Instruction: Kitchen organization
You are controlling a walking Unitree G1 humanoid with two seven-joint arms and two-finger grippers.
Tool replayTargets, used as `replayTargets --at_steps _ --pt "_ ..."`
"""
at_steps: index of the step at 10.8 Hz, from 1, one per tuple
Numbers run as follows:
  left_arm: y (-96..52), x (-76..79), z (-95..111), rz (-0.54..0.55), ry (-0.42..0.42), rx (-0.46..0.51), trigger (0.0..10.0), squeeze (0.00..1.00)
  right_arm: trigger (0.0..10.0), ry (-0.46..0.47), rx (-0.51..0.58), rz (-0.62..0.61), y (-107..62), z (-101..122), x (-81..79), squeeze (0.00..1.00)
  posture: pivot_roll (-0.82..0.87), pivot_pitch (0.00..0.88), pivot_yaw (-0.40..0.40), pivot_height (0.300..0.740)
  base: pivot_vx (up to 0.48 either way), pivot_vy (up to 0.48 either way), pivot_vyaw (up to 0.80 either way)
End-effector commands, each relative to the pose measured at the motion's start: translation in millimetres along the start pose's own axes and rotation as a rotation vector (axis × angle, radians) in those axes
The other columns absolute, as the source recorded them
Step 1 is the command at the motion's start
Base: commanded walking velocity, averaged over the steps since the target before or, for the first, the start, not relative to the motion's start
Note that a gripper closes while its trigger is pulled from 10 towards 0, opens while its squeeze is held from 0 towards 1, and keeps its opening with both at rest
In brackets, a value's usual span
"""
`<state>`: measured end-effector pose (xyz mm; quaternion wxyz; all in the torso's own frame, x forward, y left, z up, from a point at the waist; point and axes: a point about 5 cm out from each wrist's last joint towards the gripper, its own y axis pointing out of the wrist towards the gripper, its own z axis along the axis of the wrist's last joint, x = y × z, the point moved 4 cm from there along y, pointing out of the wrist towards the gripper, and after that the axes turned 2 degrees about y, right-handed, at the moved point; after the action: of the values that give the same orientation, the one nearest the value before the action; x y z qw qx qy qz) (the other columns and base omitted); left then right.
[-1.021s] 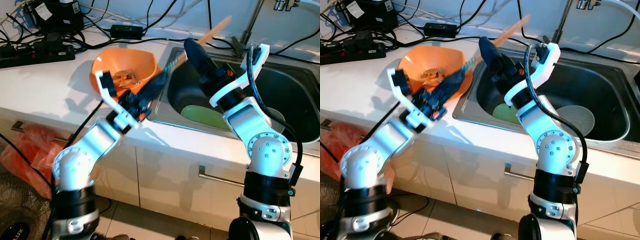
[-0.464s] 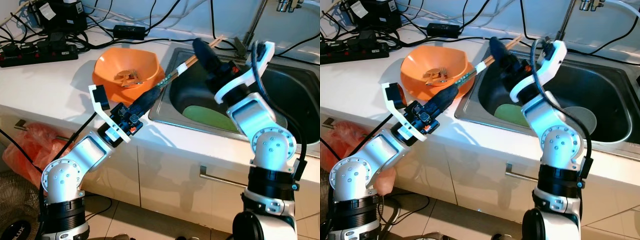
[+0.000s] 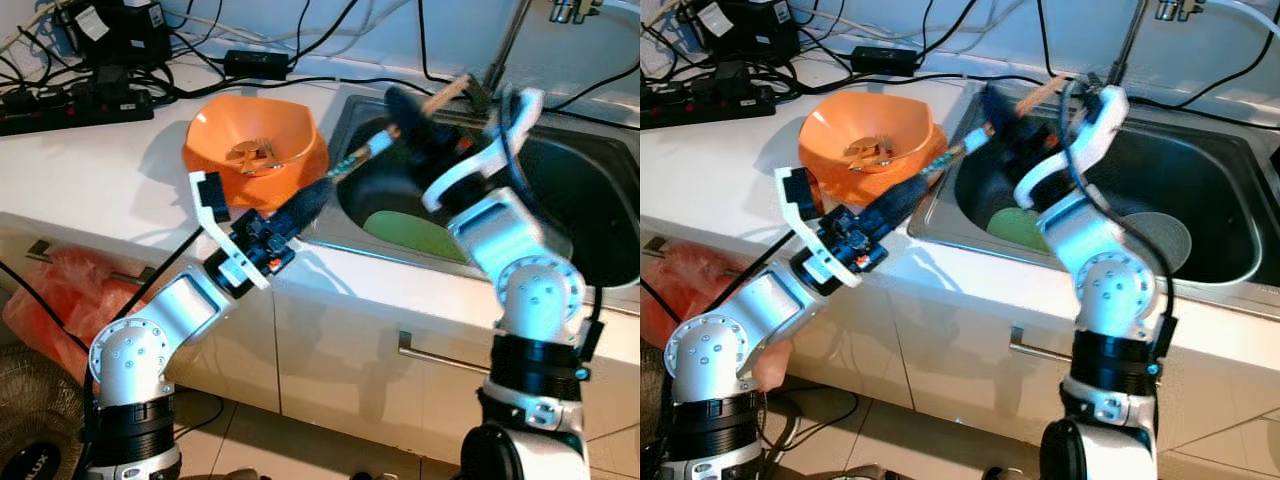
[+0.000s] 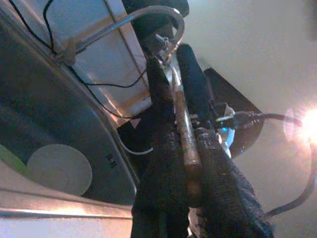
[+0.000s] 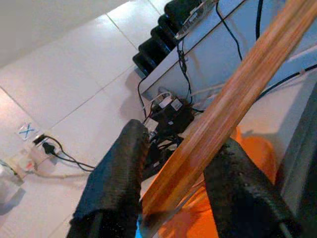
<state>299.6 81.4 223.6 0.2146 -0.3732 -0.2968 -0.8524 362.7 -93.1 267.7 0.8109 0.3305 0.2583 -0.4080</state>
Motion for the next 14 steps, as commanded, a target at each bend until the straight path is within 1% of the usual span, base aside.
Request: replayTargets --at_steps 1,5,6,7,8,9,11,12,13,14 --pt "0.6 7.9 -3.7 -0.041 0.007 -0.025 0.0 0.00 0.0 0.009 -0.005 -0.003 -1.0 -0.9 1.5 0.00 0.13 0.058 -0.033 0.740 0.000 0.000 0.00" --pt "-0.9 5.0 -2.4 -0.027 0.011 -0.020 0.0 0.00 0.0 0.011 0.001 -0.029 -1.4 0.2 8.3 0.00 0.13 0.057 -0.032 0.740 0.000 0.000 0.00" --pt "-1.7 3.6 -1.5 -0.022 0.000 -0.014 0.0 0.00 0.0 0.011 0.003 -0.031 -1.2 0.4 8.6 0.00 0.13 0.057 -0.030 0.740 0.000 0.000 0.00" --pt "-3.0 0.7 1.3 -0.016 -0.032 0.008 0.0 0.00 0.0 0.013 0.005 -0.030 -1.1 0.6 8.4 0.00 0.13 0.057 -0.028 0.740 0.000 0.000 0.00" --pt "-4.1 -3.8 2.7 0.004 -0.034 0.015 0.0 0.00 0.0 0.010 0.006 -0.031 -1.2 0.7 8.4 0.00 0.13 0.057 -0.028 0.740 0.000 0.000 0.00" --pt "-4.3 -4.1 1.9 0.005 -0.031 0.010 0.0 0.00 0.0 0.007 0.007 -0.031 -1.3 1.0 8.4 0.00 0.13 0.059 -0.029 0.740 0.000 0.000 0.00" --pt "-5.9 -9.8 1.4 0.034 -0.043 0.013 0.0 0.00 0.0 0.002 0.010 -0.031 -1.2 2.4 8.4 0.00 0.13 0.059 -0.029 0.740 0.000 0.000 0.00" --pt "-7.1 -14.9 3.8 0.058 -0.056 0.031 0.1 0.00 0.0 0.000 0.013 -0.033 -1.2 3.2 8.9 0.00 0.13 0.059 -0.028 0.740 0.000 0.000 0.00" --pt "-9.8 -26.0 8.8 0.119 -0.063 0.065 0.6 0.00 0.0 -0.004 0.017 -0.037 -1.3 4.5 9.8 0.00 0.13 0.059 -0.028 0.740 0.000 0.000 0.00" --pt "-12.1 -42.6 15.8 0.229 -0.045 0.103 10.0 0.00 0.0 -0.007 0.020 -0.044 -1.7 5.1 11.1 0.00 0.13 0.058 -0.027 0.740 0.000 0.000 0.00"
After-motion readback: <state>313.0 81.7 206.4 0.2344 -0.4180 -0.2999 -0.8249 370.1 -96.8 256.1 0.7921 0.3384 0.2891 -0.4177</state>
